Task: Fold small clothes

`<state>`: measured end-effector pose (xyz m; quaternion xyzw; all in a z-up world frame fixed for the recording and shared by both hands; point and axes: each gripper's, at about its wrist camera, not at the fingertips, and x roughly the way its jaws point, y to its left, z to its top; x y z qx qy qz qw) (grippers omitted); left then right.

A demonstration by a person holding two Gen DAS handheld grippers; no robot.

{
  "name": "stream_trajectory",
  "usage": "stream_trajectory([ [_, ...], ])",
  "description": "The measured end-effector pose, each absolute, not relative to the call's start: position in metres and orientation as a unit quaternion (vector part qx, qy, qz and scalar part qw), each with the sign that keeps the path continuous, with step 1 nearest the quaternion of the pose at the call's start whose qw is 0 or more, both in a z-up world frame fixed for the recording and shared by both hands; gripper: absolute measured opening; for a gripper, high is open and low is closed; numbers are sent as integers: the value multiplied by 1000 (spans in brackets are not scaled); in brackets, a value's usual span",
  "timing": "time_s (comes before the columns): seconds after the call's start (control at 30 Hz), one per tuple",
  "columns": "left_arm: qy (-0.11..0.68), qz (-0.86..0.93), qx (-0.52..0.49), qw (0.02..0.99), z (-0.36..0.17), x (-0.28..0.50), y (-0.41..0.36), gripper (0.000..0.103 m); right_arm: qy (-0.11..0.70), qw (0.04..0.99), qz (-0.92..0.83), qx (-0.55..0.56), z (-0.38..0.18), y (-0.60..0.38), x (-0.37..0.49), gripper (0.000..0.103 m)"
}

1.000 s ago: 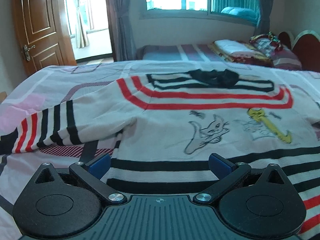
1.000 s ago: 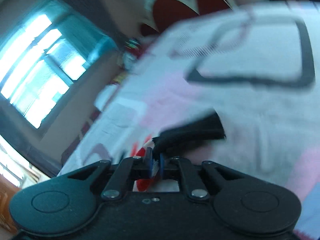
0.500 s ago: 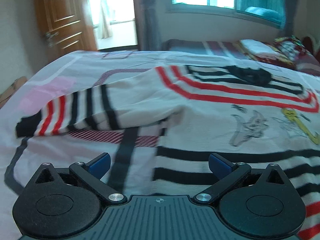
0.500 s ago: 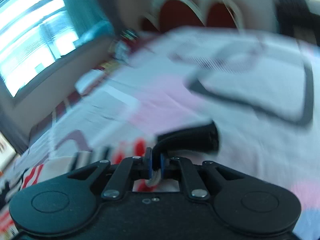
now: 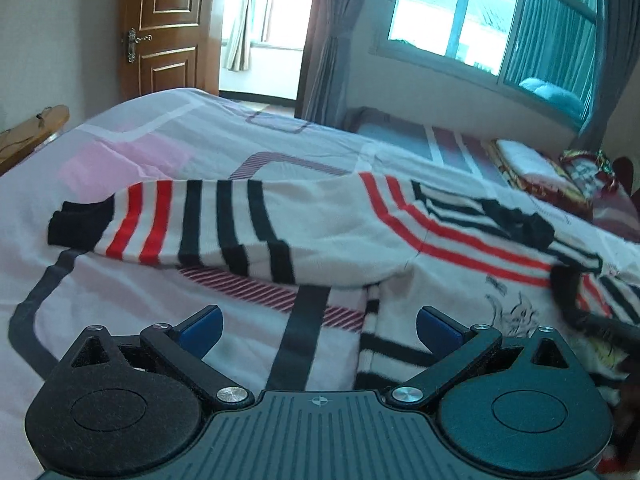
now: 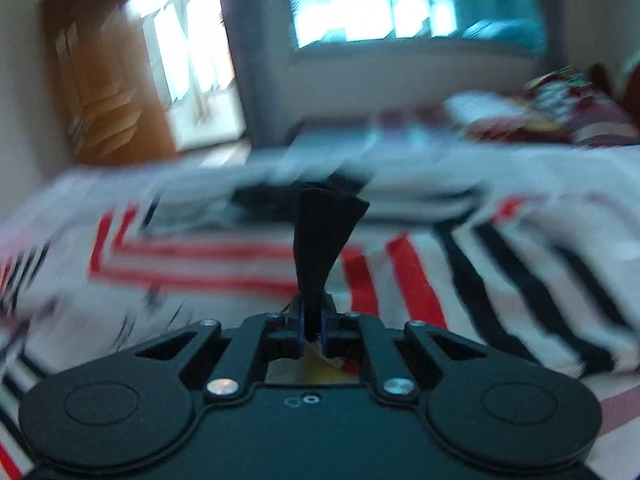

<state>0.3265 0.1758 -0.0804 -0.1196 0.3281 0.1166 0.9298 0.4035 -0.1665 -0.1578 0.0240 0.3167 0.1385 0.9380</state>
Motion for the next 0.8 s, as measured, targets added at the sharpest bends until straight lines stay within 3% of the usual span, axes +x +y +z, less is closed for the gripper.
stream_trajectory([
  [0.03, 326, 104, -130, 931, -80, 331, 175, 103, 305, 940, 153, 9, -160, -160, 400, 38],
  [0.07, 322, 84, -145, 932, -79, 338, 171, 103, 303, 938, 168, -2, -157, -158, 398, 48],
  [0.2, 315, -14, -196, 929, -81, 380, 139, 102, 279, 946, 161, 34, -139, -182, 375, 37],
  [0.23, 313, -46, -205, 926, -84, 394, 125, 90, 278, 947, 151, 45, -135, -190, 372, 35],
  [0.3, 336, -103, -220, 910, -95, 427, 95, 80, 276, 950, 131, 67, -129, -214, 356, 37],
  [0.6, 404, -168, -215, 873, -143, 512, 6, 78, 277, 955, 54, 97, -118, -273, 307, 39],
  [0.7, 419, -168, -197, 870, -149, 526, -5, 5, 280, 952, 24, 119, -120, -294, 298, 40],
  [0.8, 399, -176, -198, 878, -135, 525, 0, 5, 291, 943, 1, 159, -127, -312, 298, 40],
])
